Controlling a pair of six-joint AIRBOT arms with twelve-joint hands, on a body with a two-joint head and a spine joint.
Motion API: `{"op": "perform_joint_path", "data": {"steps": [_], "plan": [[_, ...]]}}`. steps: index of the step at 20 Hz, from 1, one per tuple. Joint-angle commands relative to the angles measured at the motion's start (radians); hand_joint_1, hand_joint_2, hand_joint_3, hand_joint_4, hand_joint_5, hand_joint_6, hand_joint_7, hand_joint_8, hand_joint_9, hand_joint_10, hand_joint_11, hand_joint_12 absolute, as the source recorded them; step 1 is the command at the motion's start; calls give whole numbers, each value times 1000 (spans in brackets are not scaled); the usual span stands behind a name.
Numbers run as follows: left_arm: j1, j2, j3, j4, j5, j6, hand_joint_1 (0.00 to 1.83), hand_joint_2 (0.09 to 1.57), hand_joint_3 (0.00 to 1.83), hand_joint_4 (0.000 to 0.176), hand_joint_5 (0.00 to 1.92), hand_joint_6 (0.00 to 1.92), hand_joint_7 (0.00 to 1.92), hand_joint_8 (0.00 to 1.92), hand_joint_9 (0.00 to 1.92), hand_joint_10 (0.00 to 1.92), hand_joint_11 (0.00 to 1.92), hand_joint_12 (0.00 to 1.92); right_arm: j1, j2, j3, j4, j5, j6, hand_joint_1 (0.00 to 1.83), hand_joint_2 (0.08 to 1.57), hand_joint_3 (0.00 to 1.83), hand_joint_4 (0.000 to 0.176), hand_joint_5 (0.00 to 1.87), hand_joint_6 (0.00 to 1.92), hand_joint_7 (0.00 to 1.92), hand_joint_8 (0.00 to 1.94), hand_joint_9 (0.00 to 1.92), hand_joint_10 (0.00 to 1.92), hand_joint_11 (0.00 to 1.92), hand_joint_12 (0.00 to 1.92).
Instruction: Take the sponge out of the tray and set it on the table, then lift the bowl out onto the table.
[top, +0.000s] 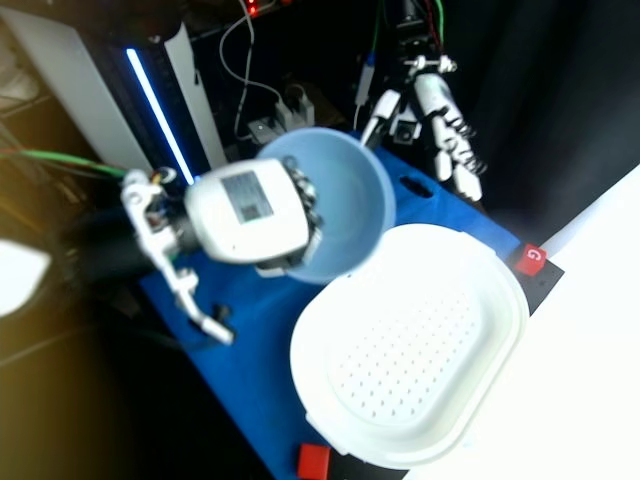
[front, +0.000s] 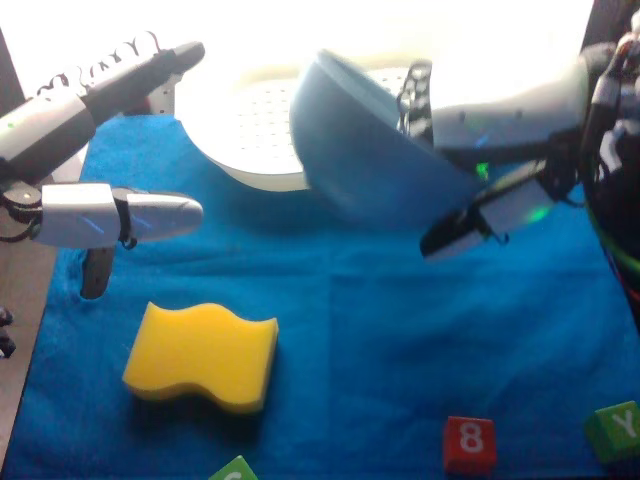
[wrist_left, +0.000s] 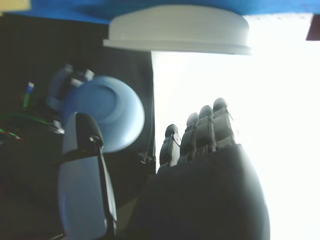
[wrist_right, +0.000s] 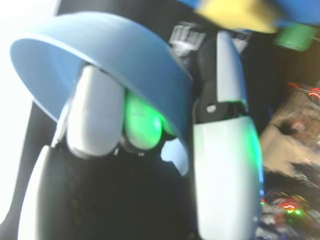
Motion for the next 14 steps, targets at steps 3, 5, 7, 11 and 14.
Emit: {"op": "perform_joint_path", "data": {"steps": [3,5,7,11,14], "plan": [[-6,5,-2,-26,-127,-5,715,973,4,142,48,2,0,0,0,0,8,4,-46,-7,-2,55,57,31,1463,1213,51,175,1100,1921,1411,1941,1631,1921,1742,1921],[-5,7,-4,-26,-128,-5,722,975,3,148,53,3,9,4,0,0,18,8,-80,-24,17,56,52,48,1412,1146,14,175,1107,1921,1349,1941,1534,1921,1674,1921],[-3,7,-5,-28,-130,-5,724,975,3,149,54,4,9,3,0,0,19,8,-94,-26,13,57,46,48,1334,1154,14,100,1014,1921,1304,1941,1487,1921,1655,1921],[0,8,-7,-32,-135,-5,726,971,1,157,64,4,21,4,0,0,12,6,-116,-22,-2,66,45,73,99,1387,0,0,472,300,406,535,356,852,227,1394],[2,8,-8,-33,-139,-5,720,969,0,158,74,6,22,3,0,0,5,3,-131,-10,11,87,55,122,107,1397,0,0,504,34,416,47,360,298,45,1282]]}}
